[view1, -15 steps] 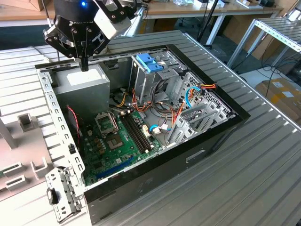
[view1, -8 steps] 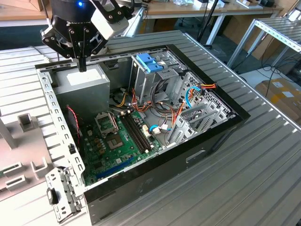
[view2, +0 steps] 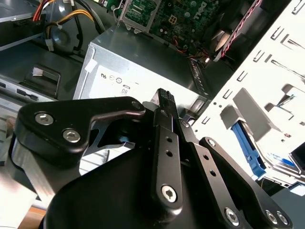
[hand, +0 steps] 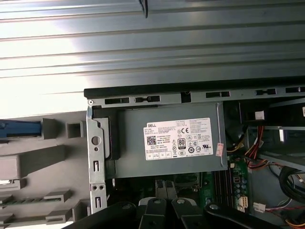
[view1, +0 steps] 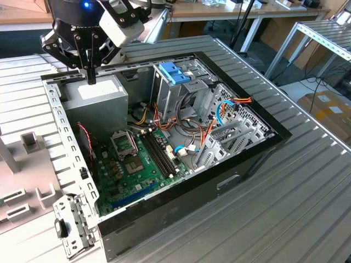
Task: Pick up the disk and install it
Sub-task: 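Reach for the disk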
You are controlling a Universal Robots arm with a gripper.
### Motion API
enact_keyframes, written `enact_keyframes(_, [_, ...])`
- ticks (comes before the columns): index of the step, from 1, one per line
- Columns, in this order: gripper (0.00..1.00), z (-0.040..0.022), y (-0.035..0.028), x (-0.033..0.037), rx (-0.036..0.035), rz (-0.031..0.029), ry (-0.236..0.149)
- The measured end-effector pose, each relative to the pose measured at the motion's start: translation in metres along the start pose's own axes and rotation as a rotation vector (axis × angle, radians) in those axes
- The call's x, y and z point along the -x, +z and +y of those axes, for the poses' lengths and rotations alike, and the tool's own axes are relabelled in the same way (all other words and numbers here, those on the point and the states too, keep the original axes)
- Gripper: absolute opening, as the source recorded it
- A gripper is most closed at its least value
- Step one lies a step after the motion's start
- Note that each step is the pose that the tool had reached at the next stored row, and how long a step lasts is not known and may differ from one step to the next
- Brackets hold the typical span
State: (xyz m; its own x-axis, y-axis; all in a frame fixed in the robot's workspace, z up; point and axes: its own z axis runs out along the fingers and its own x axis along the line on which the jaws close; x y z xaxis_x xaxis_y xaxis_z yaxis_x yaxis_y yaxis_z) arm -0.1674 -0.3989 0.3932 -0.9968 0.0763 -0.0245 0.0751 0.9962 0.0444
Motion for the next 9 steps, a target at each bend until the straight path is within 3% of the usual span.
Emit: enact_keyframes(9, [0.11, -0.0005, -0.0002, -0.0067, 0.0000, 0.0000, 0.000])
